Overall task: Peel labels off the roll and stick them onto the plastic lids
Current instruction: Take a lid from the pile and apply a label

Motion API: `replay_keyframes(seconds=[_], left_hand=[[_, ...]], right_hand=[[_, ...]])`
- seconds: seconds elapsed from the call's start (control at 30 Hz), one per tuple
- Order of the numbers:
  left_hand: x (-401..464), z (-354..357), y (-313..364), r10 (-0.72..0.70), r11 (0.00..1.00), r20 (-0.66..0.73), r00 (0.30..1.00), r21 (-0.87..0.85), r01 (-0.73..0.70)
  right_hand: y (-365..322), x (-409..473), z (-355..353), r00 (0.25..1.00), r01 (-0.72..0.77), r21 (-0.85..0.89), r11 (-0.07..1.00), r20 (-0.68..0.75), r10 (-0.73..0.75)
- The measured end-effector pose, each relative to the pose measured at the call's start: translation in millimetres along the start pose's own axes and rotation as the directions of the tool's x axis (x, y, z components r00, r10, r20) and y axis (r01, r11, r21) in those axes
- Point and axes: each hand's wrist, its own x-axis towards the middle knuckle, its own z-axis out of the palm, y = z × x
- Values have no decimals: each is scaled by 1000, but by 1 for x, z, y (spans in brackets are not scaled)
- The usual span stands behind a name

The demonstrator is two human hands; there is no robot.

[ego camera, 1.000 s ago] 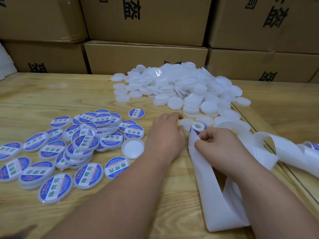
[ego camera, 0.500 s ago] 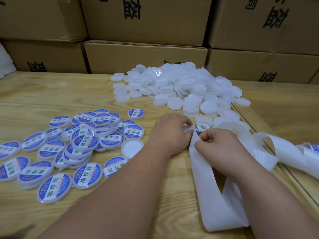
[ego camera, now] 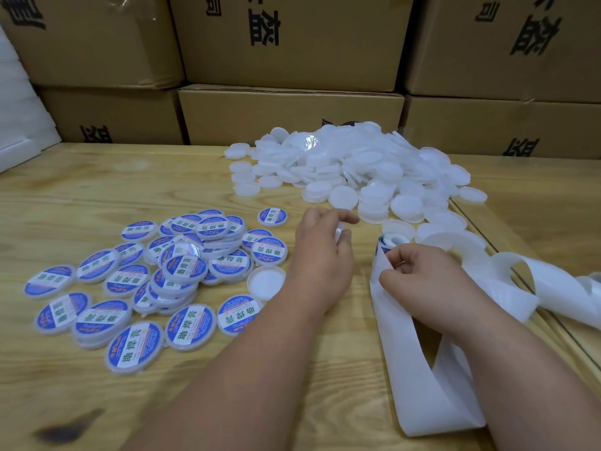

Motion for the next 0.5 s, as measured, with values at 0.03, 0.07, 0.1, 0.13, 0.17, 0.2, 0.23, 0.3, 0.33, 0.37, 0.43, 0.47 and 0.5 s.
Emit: replay_keyframes(seconds=[0.03, 0.07, 0.1, 0.13, 0.17, 0.2, 0.23, 0.3, 0.33, 0.37, 0.43, 0.47, 0.5], left_hand=[[-8, -3, 2, 14, 1000, -13, 1000, -17, -14], [-17, -6, 4, 16, 999, -29, 999, -43, -17], [-26, -9, 5, 1, 997, -44, 999, -78, -4], [-33, -13, 6, -29, 993, -48, 998, -119, 23], [-38, -16, 7, -62, 987, -43, 997, -153, 55], [-43, -17, 8, -91, 982, -36, 995, -170, 84], [-46, -19, 8, -112, 979, -31, 993, -174, 105], [-47, -21, 10, -136, 973, -16, 991, -188, 131], [-45, -22, 11, -143, 969, 2, 990, -204, 140], [-44, -22, 11, -145, 965, 24, 989, -217, 147], [-39, -22, 11, -139, 967, 58, 989, -209, 148], [-37, -22, 11, -136, 970, 68, 988, -193, 147], [-36, -23, 11, -135, 972, 77, 988, -183, 147]], right_hand=[[0, 0, 0, 1000, 8, 7, 1000, 13, -8], [-1, -1, 0, 999, 20, 9, 1000, 25, -20], [-1, -1, 1, 999, 33, 11, 999, 39, -34], [-1, -1, 1, 998, 46, 13, 999, 52, -47], [-1, -2, 1, 996, 58, 14, 998, 66, -59], [-1, -2, 2, 994, 69, 16, 998, 80, -70], [-2, -3, 2, 992, 79, 20, 997, 94, -80], [-4, -5, 4, 988, 97, 43, 994, 119, -102], [-6, -6, 4, 985, 108, 59, 992, 128, -115], [-8, -7, 5, 983, 120, 80, 990, 132, -130], [-10, -8, 7, 978, 153, 111, 982, 124, -167], [-10, -8, 8, 976, 168, 111, 980, 120, -181], [-9, -8, 9, 974, 182, 103, 978, 118, -193]])
